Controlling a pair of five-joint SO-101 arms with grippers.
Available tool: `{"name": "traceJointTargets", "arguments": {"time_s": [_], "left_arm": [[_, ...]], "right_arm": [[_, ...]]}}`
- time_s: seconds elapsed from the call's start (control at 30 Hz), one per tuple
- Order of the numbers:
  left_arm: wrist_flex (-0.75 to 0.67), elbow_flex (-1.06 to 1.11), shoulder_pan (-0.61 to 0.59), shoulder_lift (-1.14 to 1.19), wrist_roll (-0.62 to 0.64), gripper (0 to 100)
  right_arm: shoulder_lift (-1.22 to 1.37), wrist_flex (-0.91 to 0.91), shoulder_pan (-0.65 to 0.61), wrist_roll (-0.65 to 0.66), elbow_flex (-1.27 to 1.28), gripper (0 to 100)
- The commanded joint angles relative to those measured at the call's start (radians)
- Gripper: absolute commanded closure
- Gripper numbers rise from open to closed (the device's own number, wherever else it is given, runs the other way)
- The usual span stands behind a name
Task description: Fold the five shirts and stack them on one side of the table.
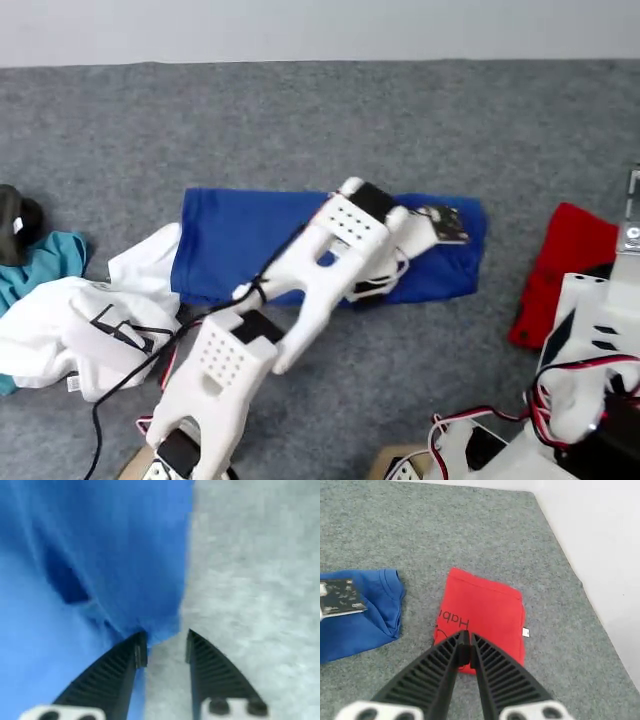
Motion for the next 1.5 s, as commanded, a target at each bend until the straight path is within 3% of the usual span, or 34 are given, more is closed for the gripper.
{"name": "traceJointTargets", "arguments": {"time_s": [0.0,0.3,0.63,0.77,1.0,1.27,1.47], "left_arm": [[-0.101,0.036,-0.066,-0.072,-0.02,88],[-0.167,0.047,-0.066,-0.075,-0.015,88],[0.071,-0.206,-0.012,-0.084,-0.015,88],[0.068,-0.323,-0.041,-0.074,-0.015,88],[-0.087,-0.341,-0.117,0.068,-0.012,88],[-0.084,-0.361,-0.149,0.23,-0.012,88],[0.031,-0.562,-0.175,0.232,0.006,88]], "right_arm": [[0.012,0.041,0.01,-0.006,0.0,98.9],[0.012,0.041,0.01,-0.006,0.0,98.9],[0.005,0.041,0.01,-0.008,0.0,98.9],[0.004,0.041,0.01,-0.009,0.0,98.9],[0.004,0.041,0.01,-0.009,0.0,98.9],[0.004,0.041,0.01,-0.008,0.0,98.9],[0.004,0.041,0.01,-0.008,0.0,98.9]]}}
